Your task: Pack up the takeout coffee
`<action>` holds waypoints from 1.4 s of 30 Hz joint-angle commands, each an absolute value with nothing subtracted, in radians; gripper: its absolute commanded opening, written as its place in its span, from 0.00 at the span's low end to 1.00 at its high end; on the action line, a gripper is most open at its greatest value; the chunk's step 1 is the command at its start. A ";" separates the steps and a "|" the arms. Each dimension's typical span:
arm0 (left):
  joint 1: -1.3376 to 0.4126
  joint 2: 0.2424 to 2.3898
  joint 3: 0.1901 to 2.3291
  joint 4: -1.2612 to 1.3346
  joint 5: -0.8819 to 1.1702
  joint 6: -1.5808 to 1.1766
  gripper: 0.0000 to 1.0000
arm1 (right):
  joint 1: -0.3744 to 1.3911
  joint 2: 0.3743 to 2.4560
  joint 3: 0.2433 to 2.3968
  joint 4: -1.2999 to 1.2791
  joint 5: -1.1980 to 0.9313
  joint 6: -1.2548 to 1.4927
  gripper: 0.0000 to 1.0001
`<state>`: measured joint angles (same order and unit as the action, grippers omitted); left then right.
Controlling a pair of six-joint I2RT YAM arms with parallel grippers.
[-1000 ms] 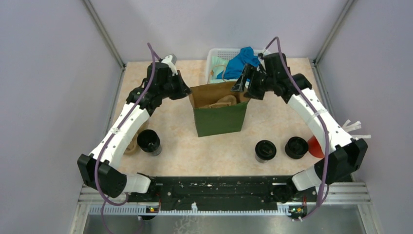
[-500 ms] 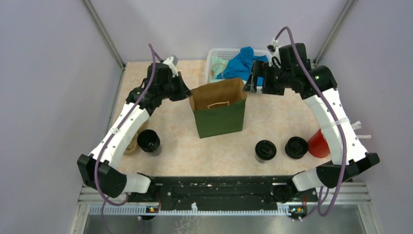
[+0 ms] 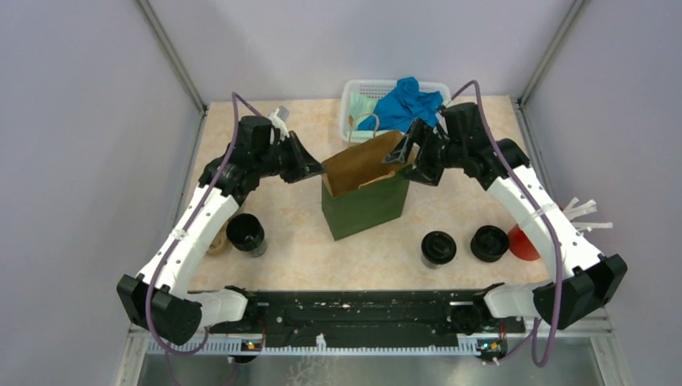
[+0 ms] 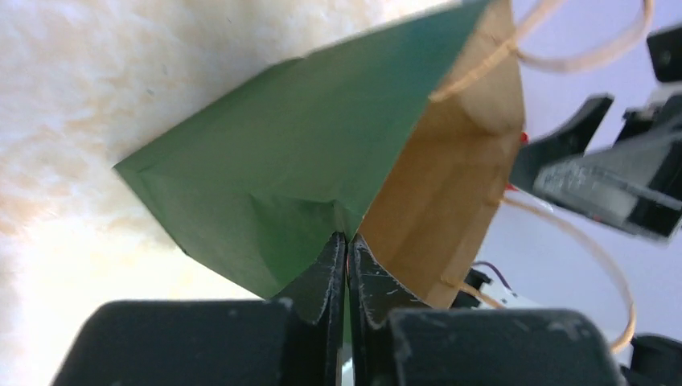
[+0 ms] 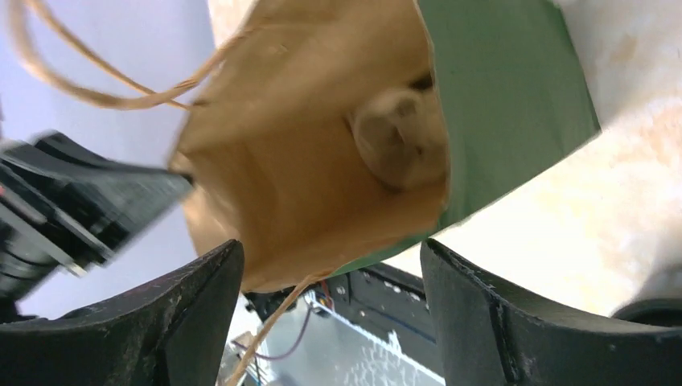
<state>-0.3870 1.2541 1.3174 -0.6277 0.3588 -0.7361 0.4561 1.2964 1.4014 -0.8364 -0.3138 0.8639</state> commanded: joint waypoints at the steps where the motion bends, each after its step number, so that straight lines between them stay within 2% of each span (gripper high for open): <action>1: -0.388 1.168 1.238 -0.569 0.497 -0.871 0.09 | 0.463 1.351 1.535 -0.663 -0.303 0.892 0.80; 3: -0.389 1.140 1.210 -0.549 0.545 -0.899 0.16 | 0.463 1.378 1.572 -0.659 -0.279 0.844 0.80; 5: -0.395 1.119 1.215 -0.572 0.560 -0.895 0.28 | 0.463 1.410 1.620 -0.699 -0.275 0.789 0.81; 7: -0.396 1.098 1.252 -0.639 0.534 -0.846 0.47 | 0.464 1.435 1.698 -0.807 -0.233 0.710 0.81; 10: -0.396 1.077 1.339 -0.769 0.459 -0.739 0.76 | 0.465 1.436 1.813 -0.991 -0.185 0.630 0.87; 13: -0.392 1.071 1.394 -0.798 0.411 -0.686 0.95 | 0.464 1.414 1.879 -1.146 -0.172 0.613 0.90; 14: -0.389 1.082 1.412 -0.803 0.398 -0.679 0.98 | 0.465 1.387 1.879 -1.169 -0.175 0.618 0.93; 16: -0.367 1.124 1.439 -0.785 0.429 -0.659 0.98 | 0.464 1.351 1.872 -1.208 -0.180 0.642 0.95; 20: -0.299 1.257 1.490 -0.674 0.622 -0.655 0.98 | 0.469 1.293 1.816 -1.229 -0.278 0.756 0.99; 24: -0.296 1.334 1.503 -0.525 0.723 -0.648 0.98 | 0.479 1.196 1.691 -1.140 -0.270 0.880 0.99; 29: -0.295 1.376 1.482 -0.482 0.623 -0.667 0.97 | 0.527 1.120 1.521 -0.944 -0.335 1.035 0.99; 34: -0.295 1.411 1.359 -0.154 0.821 -0.808 0.96 | 0.568 1.077 1.406 -0.770 -0.349 1.160 0.99; 39: -0.296 1.463 1.373 -0.079 0.876 -0.840 0.91 | 0.583 1.073 1.355 -0.648 -0.321 1.218 0.96; 42: -0.296 1.499 1.413 -0.126 0.856 -0.812 0.80 | 0.584 1.093 1.347 -0.611 -0.297 1.223 0.90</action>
